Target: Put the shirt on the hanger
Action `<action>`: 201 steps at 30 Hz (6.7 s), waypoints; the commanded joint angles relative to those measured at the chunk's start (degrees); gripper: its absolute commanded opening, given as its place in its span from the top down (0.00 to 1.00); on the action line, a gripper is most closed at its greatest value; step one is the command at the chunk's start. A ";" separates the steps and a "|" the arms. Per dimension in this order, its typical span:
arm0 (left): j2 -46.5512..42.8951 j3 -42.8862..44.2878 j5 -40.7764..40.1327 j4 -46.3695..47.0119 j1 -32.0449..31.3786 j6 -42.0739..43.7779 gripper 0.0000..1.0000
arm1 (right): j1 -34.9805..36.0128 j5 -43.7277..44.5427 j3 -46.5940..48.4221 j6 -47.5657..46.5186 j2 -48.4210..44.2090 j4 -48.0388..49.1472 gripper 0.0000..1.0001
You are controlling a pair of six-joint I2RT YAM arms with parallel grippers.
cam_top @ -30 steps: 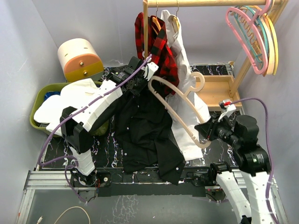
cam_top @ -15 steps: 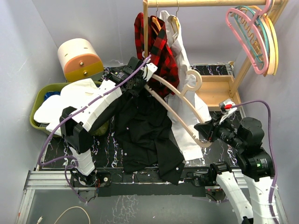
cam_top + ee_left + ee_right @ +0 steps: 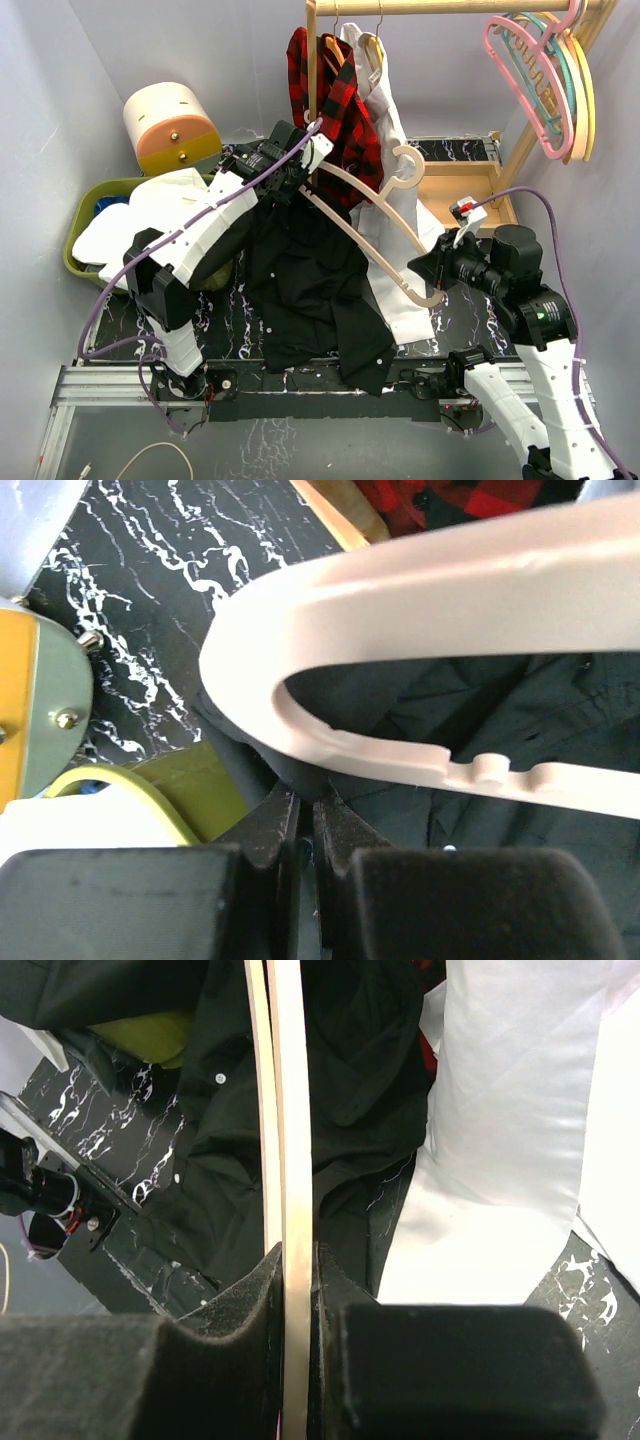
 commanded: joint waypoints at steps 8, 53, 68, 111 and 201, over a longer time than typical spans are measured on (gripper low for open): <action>-3.64 -2.25 -7.15 4.34 -0.06 3.63 1.00 | 1.92 1.05 7.00 3.03 0.65 -7.95 0.92; -5.09 12.51 2.08 -5.37 -3.13 3.70 0.97 | 22.79 3.75 -1.06 13.10 24.49 46.60 0.92; -10.36 15.83 18.23 -14.67 -4.67 4.84 0.95 | 22.69 5.01 4.96 14.83 35.19 53.84 0.92; -7.56 23.41 57.61 -27.97 13.39 35.27 0.13 | 24.11 -0.20 -20.61 -2.07 17.22 66.89 0.92; -20.96 16.02 66.43 -9.19 17.00 19.75 1.00 | 27.39 19.93 -29.43 31.38 12.83 92.41 0.11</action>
